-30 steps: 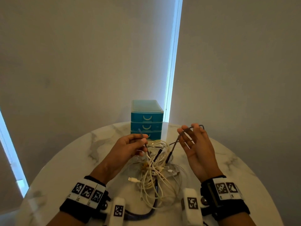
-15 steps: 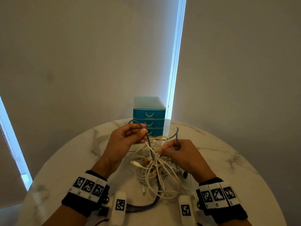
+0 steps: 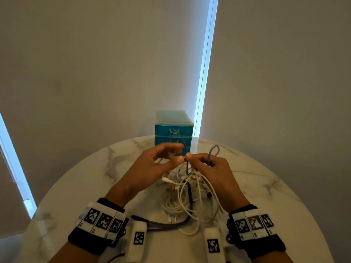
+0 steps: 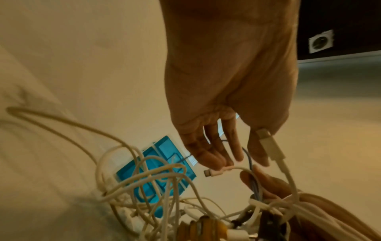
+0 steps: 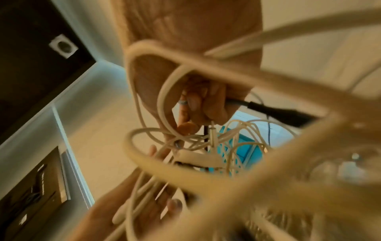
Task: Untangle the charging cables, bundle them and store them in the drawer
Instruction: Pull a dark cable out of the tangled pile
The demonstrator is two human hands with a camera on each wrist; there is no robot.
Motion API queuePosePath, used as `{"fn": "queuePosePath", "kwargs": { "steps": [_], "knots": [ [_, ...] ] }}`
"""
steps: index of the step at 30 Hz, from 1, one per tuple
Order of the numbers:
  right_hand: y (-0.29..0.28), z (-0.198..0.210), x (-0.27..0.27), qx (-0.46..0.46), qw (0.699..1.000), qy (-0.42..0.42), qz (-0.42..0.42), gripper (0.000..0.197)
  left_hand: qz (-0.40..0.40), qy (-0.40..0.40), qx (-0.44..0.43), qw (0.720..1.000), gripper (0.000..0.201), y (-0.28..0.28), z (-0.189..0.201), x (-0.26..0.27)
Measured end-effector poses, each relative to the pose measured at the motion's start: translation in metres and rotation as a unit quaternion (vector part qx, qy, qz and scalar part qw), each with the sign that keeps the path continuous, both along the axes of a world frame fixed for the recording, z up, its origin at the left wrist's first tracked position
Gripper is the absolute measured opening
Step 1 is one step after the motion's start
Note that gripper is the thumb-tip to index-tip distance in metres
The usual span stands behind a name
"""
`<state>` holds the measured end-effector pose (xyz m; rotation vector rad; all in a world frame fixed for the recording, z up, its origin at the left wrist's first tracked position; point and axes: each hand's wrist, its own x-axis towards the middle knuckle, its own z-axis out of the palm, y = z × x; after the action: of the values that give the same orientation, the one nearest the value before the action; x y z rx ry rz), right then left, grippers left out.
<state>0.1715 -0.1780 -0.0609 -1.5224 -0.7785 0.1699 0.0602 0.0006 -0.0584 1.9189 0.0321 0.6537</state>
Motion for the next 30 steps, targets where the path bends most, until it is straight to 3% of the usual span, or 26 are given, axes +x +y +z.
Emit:
{"fn": "queuePosePath", "kwargs": {
  "steps": [2,4,11,16,20,23,27,30],
  "knots": [
    [0.001,-0.001,0.002,0.003,0.998,0.066,0.009,0.022,0.024,0.021,0.090,0.995,0.033,0.002,-0.003,-0.001],
    [0.001,-0.001,0.004,0.034,0.993,0.116,-0.008,0.022,0.030,0.029,0.119,0.992,0.026,0.003,-0.004,-0.001],
    [-0.008,0.012,0.002,0.183,0.965,0.173,-0.068,0.020,0.021,0.066,0.108,0.992,0.031,-0.005,0.001,-0.002],
    [-0.003,0.013,-0.003,0.134,0.986,0.089,-0.036,0.017,0.025,0.077,-0.022,0.996,0.049,-0.010,0.003,-0.001],
    [-0.007,0.014,0.001,0.051,0.998,-0.012,-0.034,0.017,-0.007,0.099,-0.036,0.994,0.021,-0.011,-0.002,0.000],
    [-0.010,0.013,0.006,0.019,0.994,-0.086,-0.063,0.014,-0.078,0.138,-0.016,0.987,0.024,-0.017,-0.003,0.000],
    [-0.012,0.011,0.008,0.050,0.991,-0.067,-0.102,0.015,-0.040,0.128,-0.044,0.990,0.030,-0.025,0.004,0.000],
    [-0.014,0.012,0.010,0.066,0.988,-0.051,-0.129,0.015,0.016,0.121,0.008,0.993,0.045,-0.021,0.007,-0.002]
  ]
}}
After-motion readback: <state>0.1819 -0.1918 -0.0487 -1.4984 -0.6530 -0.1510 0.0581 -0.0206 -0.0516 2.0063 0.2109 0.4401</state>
